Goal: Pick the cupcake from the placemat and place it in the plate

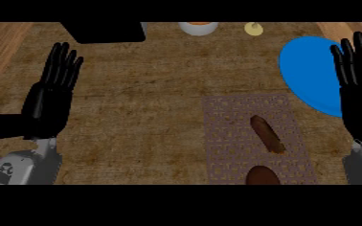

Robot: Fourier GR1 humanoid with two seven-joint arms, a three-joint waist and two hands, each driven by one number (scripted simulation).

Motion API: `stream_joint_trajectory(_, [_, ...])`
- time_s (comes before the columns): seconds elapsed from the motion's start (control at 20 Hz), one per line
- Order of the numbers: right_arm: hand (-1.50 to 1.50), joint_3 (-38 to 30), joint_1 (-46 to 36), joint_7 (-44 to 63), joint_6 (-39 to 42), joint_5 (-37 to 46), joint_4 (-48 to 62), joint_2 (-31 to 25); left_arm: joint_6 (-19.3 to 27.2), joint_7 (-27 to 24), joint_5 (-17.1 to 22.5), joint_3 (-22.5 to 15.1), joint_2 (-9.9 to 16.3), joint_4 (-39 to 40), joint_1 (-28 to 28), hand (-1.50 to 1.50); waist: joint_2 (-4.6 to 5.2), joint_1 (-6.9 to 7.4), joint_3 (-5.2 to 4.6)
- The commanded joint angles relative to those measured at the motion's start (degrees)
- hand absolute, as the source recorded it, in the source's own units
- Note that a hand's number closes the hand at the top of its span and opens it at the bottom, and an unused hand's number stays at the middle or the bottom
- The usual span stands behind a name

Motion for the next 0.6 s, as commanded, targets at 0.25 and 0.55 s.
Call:
stream_joint_trajectory(0.25, [1.5,-12.6,16.5,7.6,-13.3,5.8,-6.2,-4.1,2.5,10.3,-3.5,-3.4,2.3,11.4,15.3,0.0,-0.28,-4.81,-1.15])
stream_joint_trajectory(0.55, [-1.5,-18.4,32.1,5.5,-29.5,17.1,-8.8,3.7,1.8,12.0,-2.5,-6.6,-1.6,11.5,12.7,0.0,-0.38,-4.35,-1.01])
